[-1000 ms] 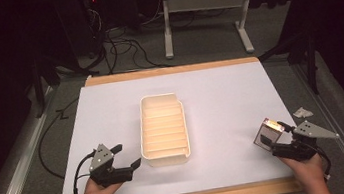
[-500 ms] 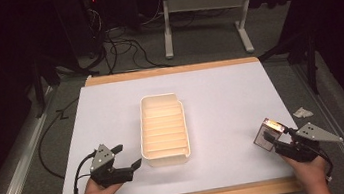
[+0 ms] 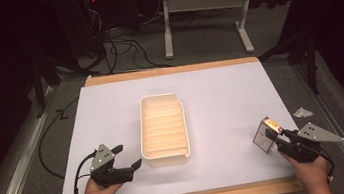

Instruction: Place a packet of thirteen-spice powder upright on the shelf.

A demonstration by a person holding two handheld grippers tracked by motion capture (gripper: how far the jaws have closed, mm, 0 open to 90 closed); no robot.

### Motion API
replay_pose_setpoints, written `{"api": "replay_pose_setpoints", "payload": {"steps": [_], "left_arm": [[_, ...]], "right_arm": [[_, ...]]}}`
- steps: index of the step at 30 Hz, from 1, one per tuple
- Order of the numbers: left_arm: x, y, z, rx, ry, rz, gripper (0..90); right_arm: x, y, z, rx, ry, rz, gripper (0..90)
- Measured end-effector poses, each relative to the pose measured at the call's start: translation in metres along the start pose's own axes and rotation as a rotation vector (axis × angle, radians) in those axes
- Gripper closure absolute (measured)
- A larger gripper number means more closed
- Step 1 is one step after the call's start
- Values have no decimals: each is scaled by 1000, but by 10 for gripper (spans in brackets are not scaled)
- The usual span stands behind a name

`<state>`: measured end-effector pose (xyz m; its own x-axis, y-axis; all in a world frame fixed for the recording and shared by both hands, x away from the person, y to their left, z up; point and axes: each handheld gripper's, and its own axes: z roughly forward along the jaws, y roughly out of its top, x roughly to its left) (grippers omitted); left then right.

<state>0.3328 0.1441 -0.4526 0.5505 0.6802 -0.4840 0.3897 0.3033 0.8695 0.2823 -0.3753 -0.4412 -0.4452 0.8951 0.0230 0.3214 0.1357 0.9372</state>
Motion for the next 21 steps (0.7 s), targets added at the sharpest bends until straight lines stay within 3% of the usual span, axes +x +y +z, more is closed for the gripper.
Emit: {"api": "replay_pose_setpoints", "payload": {"steps": [21], "left_arm": [[0,-1,0,5,0,1,154]], "right_arm": [[4,10,-3,-26,-15,0,684]]}}
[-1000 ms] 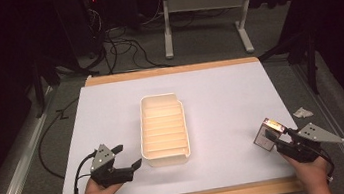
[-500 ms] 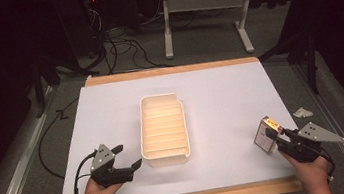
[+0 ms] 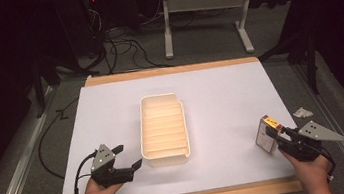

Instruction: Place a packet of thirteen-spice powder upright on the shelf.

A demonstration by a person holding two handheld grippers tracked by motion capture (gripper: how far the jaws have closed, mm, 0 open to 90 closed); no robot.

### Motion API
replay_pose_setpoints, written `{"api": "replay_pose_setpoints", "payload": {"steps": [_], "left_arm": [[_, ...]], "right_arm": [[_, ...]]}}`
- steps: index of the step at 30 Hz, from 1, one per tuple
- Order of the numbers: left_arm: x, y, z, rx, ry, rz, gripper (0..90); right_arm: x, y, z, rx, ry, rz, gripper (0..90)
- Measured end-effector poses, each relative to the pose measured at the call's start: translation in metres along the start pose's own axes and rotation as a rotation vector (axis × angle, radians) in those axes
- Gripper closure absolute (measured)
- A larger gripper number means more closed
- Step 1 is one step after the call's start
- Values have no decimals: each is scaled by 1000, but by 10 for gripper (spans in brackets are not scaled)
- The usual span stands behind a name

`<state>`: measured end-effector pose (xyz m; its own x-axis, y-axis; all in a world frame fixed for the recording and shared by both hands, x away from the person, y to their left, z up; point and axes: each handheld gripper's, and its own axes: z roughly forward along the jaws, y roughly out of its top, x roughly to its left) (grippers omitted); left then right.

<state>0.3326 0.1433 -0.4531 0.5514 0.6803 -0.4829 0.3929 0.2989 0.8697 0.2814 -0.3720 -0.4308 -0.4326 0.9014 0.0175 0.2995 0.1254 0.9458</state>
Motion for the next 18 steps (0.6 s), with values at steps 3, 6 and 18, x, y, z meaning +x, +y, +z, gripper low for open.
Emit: {"api": "replay_pose_setpoints", "payload": {"steps": [3,6,18], "left_arm": [[0,0,0,0,0,1,154],[0,0,-1,-1,-1,2,154],[1,-1,-5,0,4,-1,154]], "right_arm": [[1,1,0,-3,3,-3,685],[3,3,0,-11,9,-11,685],[12,9,8,-17,53,-48,685]]}}
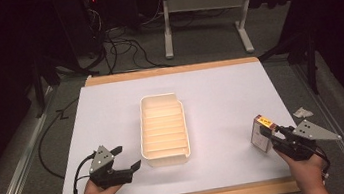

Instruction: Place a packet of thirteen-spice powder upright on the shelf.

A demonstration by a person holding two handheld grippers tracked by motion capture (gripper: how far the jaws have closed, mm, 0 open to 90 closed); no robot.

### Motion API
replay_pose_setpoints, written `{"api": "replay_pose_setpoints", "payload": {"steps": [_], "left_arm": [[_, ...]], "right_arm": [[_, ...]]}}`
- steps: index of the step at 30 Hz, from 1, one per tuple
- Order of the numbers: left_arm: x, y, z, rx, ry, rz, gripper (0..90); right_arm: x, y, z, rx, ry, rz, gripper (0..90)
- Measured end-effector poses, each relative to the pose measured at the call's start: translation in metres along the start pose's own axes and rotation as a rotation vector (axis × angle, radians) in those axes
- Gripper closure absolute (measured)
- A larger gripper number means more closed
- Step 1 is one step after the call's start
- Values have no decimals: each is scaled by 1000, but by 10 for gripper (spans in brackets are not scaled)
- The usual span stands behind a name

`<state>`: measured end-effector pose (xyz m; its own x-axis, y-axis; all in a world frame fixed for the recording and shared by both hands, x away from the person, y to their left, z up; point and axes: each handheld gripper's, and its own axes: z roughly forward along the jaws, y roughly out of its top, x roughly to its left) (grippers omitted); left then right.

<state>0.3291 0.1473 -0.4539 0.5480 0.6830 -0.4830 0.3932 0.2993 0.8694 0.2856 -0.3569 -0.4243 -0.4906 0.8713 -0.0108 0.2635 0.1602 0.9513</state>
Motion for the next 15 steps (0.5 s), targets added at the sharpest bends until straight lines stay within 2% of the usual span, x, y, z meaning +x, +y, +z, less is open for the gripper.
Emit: {"api": "replay_pose_setpoints", "payload": {"steps": [10,12,15], "left_arm": [[2,-1,-6,-3,13,-4,153],[2,-1,-6,-3,14,-4,153],[2,-2,-5,1,16,-3,153]], "right_arm": [[14,9,14,-12,74,-34,684],[16,9,15,-10,74,-35,684],[22,14,22,-14,105,-37,685]]}}
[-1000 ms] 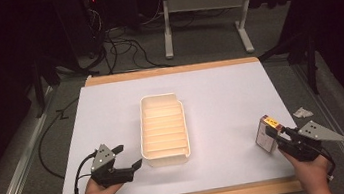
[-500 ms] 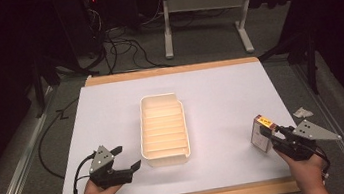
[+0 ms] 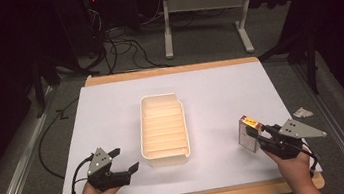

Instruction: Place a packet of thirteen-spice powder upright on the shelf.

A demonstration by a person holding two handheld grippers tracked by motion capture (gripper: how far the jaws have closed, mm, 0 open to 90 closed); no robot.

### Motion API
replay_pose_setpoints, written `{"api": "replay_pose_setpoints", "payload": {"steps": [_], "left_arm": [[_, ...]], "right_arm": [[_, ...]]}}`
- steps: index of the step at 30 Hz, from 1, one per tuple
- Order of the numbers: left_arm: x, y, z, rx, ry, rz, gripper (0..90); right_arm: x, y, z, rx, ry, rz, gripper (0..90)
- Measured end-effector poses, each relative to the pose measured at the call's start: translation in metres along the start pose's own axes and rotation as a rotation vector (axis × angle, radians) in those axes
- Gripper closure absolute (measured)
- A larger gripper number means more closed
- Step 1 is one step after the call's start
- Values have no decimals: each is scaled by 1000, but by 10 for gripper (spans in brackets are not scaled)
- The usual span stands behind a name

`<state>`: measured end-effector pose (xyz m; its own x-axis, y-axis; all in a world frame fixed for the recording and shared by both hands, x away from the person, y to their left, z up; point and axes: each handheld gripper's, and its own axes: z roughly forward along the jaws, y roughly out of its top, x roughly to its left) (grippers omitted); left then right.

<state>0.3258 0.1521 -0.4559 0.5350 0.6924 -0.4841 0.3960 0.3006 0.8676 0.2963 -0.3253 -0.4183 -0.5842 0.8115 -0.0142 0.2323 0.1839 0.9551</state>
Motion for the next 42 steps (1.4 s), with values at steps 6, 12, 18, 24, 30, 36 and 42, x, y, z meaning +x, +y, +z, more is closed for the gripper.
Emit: {"api": "replay_pose_setpoints", "payload": {"steps": [6,12,18,24,30,36,42], "left_arm": [[0,1,-1,-4,-10,-4,153],[2,2,-1,-9,-10,-9,153],[3,3,-3,-8,-14,-6,153],[2,5,-4,-24,-10,-9,154],[2,5,-4,-25,-9,-17,153],[3,5,-4,-24,-6,-15,153],[4,5,-5,-27,-3,-21,153]], "right_arm": [[11,8,12,-8,50,-13,685],[18,20,21,-29,80,0,685],[22,33,35,-41,89,-20,685],[24,43,55,-56,96,-23,685],[30,51,68,-64,119,-37,686],[39,64,84,-60,149,-62,688],[42,73,96,-78,184,-74,688]]}}
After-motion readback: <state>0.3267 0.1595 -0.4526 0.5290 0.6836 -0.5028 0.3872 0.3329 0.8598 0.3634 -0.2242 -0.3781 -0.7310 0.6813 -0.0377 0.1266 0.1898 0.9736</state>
